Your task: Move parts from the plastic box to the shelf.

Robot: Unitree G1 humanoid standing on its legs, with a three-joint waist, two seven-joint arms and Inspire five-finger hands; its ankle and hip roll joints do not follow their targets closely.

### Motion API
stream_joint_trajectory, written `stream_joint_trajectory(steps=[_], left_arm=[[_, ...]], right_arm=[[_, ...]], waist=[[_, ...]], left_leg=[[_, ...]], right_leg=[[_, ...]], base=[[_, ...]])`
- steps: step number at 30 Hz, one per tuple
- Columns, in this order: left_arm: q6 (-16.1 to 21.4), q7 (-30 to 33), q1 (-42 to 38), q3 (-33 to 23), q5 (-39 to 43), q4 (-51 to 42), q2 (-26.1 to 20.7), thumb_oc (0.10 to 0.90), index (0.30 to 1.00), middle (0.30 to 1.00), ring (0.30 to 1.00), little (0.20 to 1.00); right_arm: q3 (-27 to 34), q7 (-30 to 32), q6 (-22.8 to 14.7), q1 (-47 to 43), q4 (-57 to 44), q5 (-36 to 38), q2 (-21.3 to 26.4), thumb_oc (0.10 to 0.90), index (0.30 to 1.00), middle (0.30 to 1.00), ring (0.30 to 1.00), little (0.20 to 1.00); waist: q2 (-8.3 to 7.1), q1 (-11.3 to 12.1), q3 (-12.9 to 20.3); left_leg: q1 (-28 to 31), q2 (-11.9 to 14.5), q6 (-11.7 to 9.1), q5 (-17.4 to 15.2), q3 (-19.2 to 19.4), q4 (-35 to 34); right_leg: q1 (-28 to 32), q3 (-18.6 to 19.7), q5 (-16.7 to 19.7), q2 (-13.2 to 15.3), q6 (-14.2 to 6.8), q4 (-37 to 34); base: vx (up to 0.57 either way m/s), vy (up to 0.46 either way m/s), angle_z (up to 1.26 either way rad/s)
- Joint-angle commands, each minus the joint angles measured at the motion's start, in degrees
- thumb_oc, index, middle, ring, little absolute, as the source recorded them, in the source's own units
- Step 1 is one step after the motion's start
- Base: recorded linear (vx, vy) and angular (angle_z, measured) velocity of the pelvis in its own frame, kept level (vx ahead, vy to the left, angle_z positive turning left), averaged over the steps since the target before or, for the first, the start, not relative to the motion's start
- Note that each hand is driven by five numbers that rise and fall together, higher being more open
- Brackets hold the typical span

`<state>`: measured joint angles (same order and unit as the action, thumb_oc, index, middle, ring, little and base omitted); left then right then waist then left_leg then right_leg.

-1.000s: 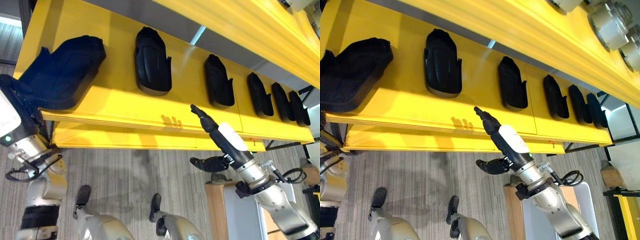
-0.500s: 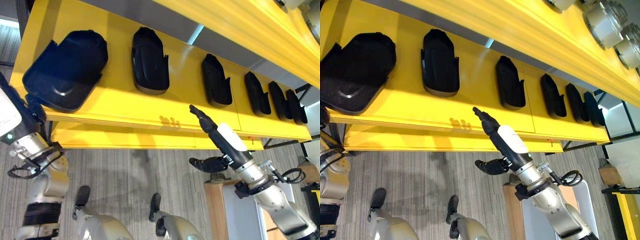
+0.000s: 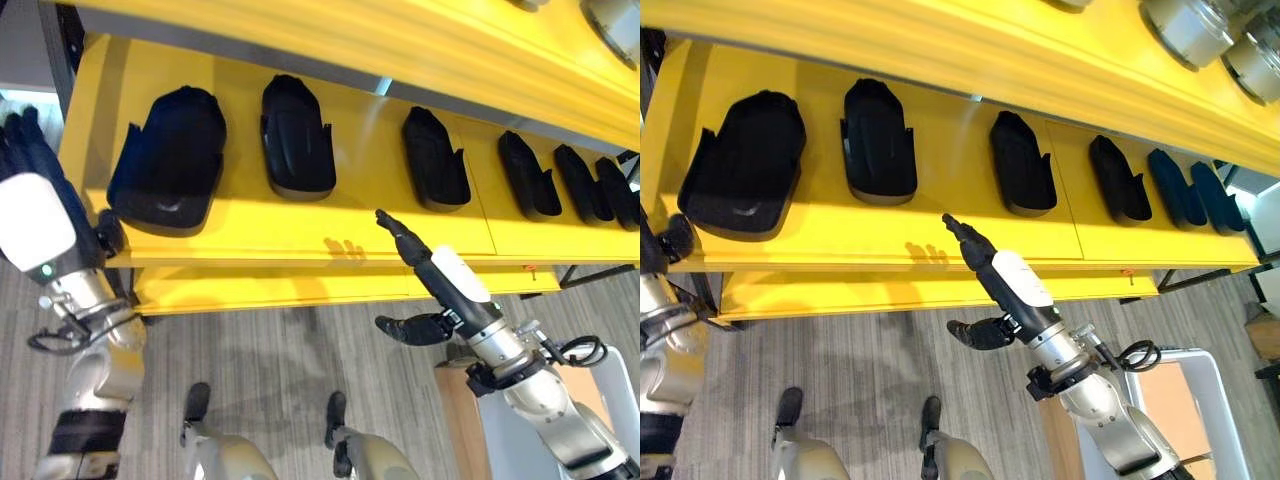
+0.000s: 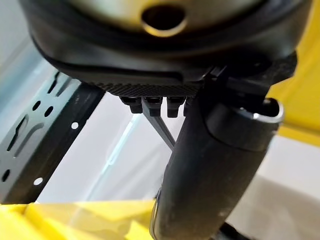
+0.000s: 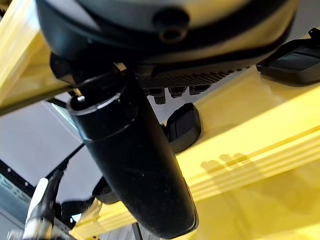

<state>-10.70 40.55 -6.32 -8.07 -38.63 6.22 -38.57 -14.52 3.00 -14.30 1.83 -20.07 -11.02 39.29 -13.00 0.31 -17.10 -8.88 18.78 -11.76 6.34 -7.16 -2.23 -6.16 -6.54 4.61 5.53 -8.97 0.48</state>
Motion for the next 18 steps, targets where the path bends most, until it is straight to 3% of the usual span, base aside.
stream_joint_trajectory(steps=[1,10,18], left_arm=[[5.81,0.30,-1.62,-1.20,-3.75,-3.04,-2.80,0.900,1.000,1.000,1.000,1.000],[7.92,-1.14,7.21,-5.33,-3.10,-3.86,-2.81,0.900,1.000,1.000,1.000,1.000],[12.67,-3.76,14.14,-6.60,-2.14,-8.39,-2.64,0.900,1.000,1.000,1.000,1.000]], right_arm=[[4.64,2.74,-2.65,-3.55,-4.44,3.21,-0.01,0.900,1.000,1.000,1.000,1.000],[5.53,2.28,-2.09,-2.86,-3.65,2.48,-0.45,0.900,1.000,1.000,1.000,1.000],[6.21,1.68,-1.87,-2.76,-3.00,2.74,-1.02,0.900,1.000,1.000,1.000,1.000]], waist=[[-0.46,-0.79,4.57],[2.05,0.62,5.64],[3.55,1.88,7.02]], left_leg=[[2.27,-0.94,3.10,-1.08,1.40,-1.04],[2.39,-2.19,3.57,-1.44,0.62,-0.96],[2.67,-3.35,4.03,-1.59,0.01,-1.22]], right_leg=[[0.44,0.86,-8.17,1.69,-0.40,6.68],[2.43,-0.42,-7.66,3.08,-0.83,5.02],[3.87,-1.24,-7.04,4.22,-1.25,3.73]], base=[[-0.01,0.053,0.03],[0.00,0.034,0.05],[0.01,0.036,0.08]])
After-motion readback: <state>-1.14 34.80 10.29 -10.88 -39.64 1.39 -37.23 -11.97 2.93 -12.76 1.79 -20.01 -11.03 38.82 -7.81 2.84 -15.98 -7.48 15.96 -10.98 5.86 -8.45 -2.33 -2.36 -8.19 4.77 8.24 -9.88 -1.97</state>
